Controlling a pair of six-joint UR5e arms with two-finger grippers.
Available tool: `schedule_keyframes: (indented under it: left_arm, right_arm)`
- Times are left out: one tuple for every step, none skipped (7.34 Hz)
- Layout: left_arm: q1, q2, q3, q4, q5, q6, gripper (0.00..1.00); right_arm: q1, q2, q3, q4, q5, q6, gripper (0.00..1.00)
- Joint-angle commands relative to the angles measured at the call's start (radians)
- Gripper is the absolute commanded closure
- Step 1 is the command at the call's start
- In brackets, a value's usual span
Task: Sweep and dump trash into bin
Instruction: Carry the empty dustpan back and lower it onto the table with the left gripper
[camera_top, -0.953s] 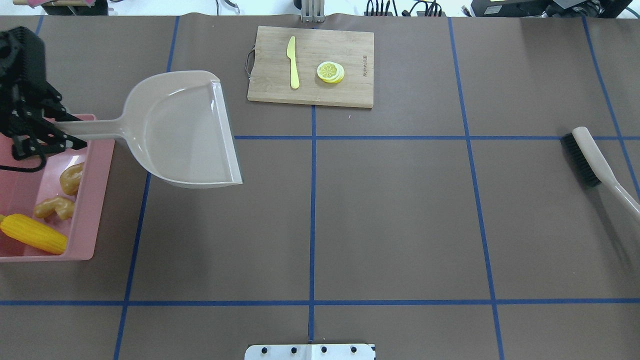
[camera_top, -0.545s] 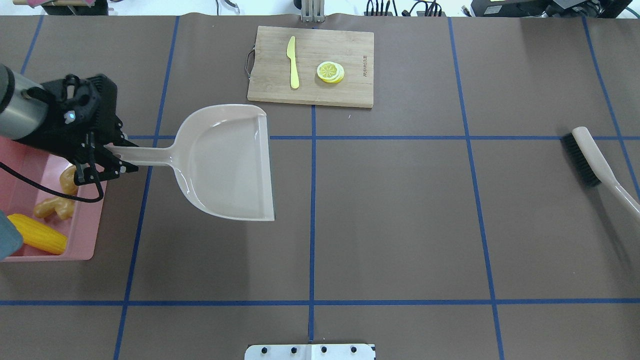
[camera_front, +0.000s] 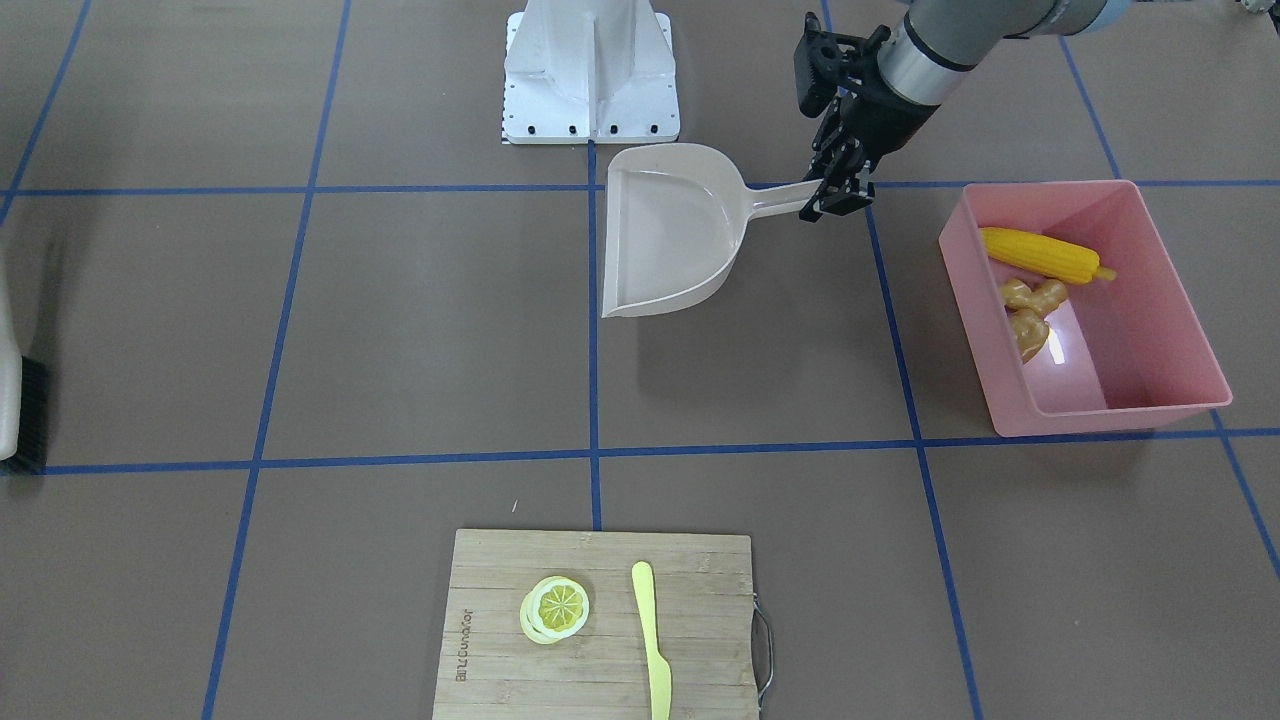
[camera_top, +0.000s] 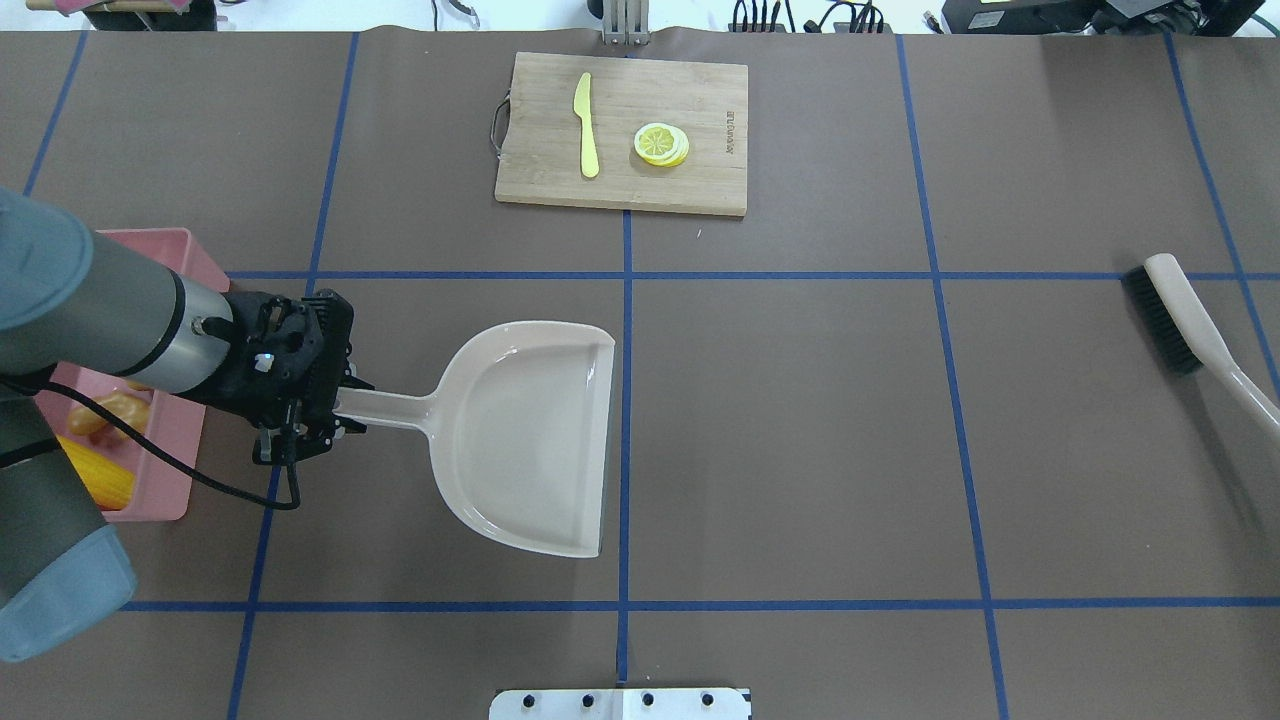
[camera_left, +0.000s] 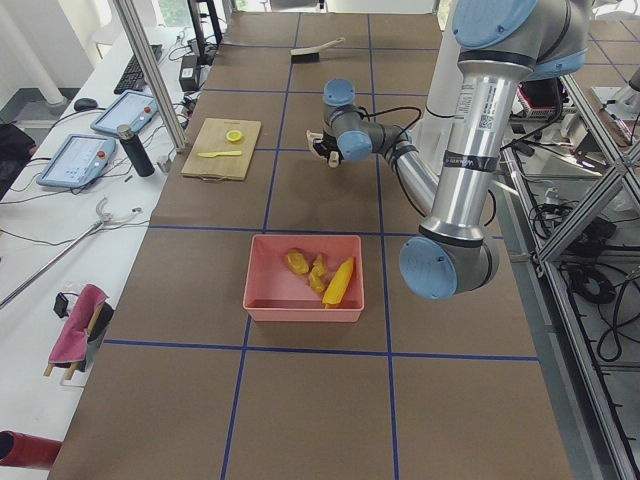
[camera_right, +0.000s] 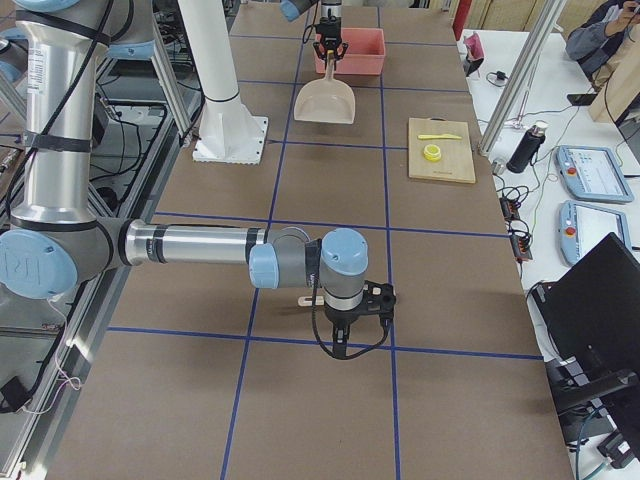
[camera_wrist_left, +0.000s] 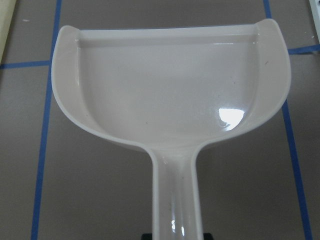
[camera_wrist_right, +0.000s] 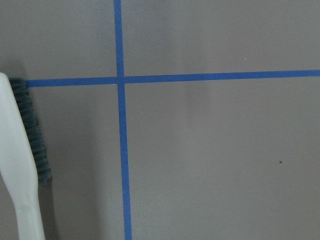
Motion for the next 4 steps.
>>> schedule_keyframes:
  left_arm:
    - [0.03, 0.05, 0.065, -0.141, 0.01, -0.004, 1.0]
    - [0.032, 0.049, 0.096, -0.18, 0.008, -0.024, 1.0]
    - [0.034, 0.051, 0.116, -0.226, 0.01, -0.06, 1.0]
    - [0.034, 0.057, 0.142, -0.26, 0.01, -0.061, 1.0]
  right_arm:
    - [0.0, 0.0, -0.002, 0.0, -0.001, 0.0, 0.0]
    - [0.0, 0.0, -0.002, 0.0, -0.001, 0.0, 0.0]
    - [0.0, 0.0, -0.003, 0.0, -0.001, 0.001, 0.0]
    - [0.0, 0.0, -0.003, -0.001, -0.001, 0.002, 0.0]
